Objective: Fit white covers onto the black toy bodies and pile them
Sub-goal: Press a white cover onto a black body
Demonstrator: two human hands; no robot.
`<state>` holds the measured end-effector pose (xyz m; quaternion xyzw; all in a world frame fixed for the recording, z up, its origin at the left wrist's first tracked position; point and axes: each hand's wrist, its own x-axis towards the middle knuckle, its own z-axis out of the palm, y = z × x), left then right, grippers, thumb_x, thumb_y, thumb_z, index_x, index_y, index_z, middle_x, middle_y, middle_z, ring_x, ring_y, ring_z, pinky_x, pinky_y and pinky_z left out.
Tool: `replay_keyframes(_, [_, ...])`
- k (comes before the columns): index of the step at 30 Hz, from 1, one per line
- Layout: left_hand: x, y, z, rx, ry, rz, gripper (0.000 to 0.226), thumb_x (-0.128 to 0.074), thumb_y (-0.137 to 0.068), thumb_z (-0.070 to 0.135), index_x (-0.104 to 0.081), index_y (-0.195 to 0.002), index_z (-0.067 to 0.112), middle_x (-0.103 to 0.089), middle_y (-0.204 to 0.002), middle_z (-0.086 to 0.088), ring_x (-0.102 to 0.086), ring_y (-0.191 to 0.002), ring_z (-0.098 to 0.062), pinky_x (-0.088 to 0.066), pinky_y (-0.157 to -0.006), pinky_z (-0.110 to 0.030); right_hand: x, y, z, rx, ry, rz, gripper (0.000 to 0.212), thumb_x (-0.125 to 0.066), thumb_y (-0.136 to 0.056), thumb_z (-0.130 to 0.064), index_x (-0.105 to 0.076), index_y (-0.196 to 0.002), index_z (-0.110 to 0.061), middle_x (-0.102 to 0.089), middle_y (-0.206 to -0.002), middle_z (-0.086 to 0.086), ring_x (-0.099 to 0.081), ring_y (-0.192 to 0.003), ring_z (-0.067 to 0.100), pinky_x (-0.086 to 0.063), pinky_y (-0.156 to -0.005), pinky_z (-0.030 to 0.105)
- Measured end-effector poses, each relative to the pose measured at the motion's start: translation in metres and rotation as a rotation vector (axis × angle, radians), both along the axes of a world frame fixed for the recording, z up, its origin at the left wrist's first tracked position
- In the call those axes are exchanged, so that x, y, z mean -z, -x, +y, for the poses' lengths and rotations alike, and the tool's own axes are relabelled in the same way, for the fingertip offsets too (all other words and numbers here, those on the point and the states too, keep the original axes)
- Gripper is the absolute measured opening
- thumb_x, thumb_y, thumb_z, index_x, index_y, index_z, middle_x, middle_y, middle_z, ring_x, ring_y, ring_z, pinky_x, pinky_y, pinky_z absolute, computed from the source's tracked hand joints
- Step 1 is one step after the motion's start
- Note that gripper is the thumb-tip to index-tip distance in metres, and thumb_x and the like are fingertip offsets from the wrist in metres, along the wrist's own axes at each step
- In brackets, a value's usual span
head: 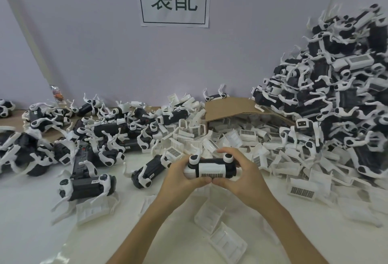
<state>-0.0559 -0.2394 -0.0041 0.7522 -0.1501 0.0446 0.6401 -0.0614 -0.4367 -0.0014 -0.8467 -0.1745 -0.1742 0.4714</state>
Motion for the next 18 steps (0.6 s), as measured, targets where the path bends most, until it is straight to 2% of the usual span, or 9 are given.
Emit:
replay_keyframes(4, [0.0001, -0.0017, 0.0031, 0.025, 0.027, 0.045, 0.037, -0.085, -0.076, 0.003, -0.072, -0.107, 0.019, -0.076, -0.101, -0.002, -0.072, -0.098, -0.019, -0.058, -0.078, -0.026, -0.0012, 0.0013, 0.0018, -0.016, 0.002, -0.008, 0.06, -0.092, -0.069, -0.02, -0.062, -0.118, -0.036, -0.064, -0.101, -0.011, -0.062, -0.096, -0.005, -0.042, -0.078, 0.003])
replay_keyframes(9, [-0.0001, -0.0016, 0.0056, 0.08, 0.045, 0.127, 0.039, -0.081, -0.081, 0.004, -0.068, -0.116, 0.017, -0.073, -0.113, -0.008, -0.07, -0.107, -0.023, -0.059, -0.087, -0.036, -0.0004, 0.0019, 0.0, -0.025, 0.009, 0.019, 0.056, -0.09, -0.071, -0.028, -0.061, -0.119, -0.035, -0.068, -0.11, -0.008, -0.063, -0.098, 0.0, -0.044, -0.081, 0.006])
replay_keyframes(13, [0.0005, -0.0001, 0.0041, 0.104, 0.044, 0.094, 0.037, -0.08, -0.082, 0.002, -0.07, -0.113, 0.018, -0.075, -0.109, -0.005, -0.071, -0.104, -0.021, -0.057, -0.082, -0.03, -0.0009, 0.0014, 0.0006, -0.022, -0.003, 0.044, 0.049, -0.088, -0.075, -0.032, -0.061, -0.116, -0.038, -0.067, -0.118, -0.013, -0.064, -0.1, 0.004, -0.049, -0.083, 0.013])
replay_keyframes(16, [0.0012, -0.0028, 0.0045, 0.057, 0.027, 0.072, 0.039, -0.086, -0.074, 0.007, -0.073, -0.107, 0.022, -0.076, -0.103, -0.003, -0.072, -0.099, -0.02, -0.059, -0.082, -0.033, -0.0008, 0.0001, 0.0003, -0.021, -0.027, 0.059, 0.047, -0.088, -0.074, -0.028, -0.062, -0.112, -0.039, -0.066, -0.114, -0.013, -0.063, -0.096, 0.004, -0.048, -0.082, 0.014])
replay_keyframes(18, [0.0012, -0.0035, 0.0045, 0.039, 0.033, 0.079, 0.04, -0.087, -0.071, 0.001, -0.074, -0.103, 0.02, -0.076, -0.099, -0.005, -0.073, -0.095, -0.024, -0.06, -0.081, -0.037, -0.0005, -0.0004, -0.0003, -0.042, -0.03, 0.071, 0.049, -0.089, -0.073, -0.025, -0.062, -0.111, -0.042, -0.065, -0.114, -0.017, -0.062, -0.1, 0.003, -0.047, -0.083, 0.012])
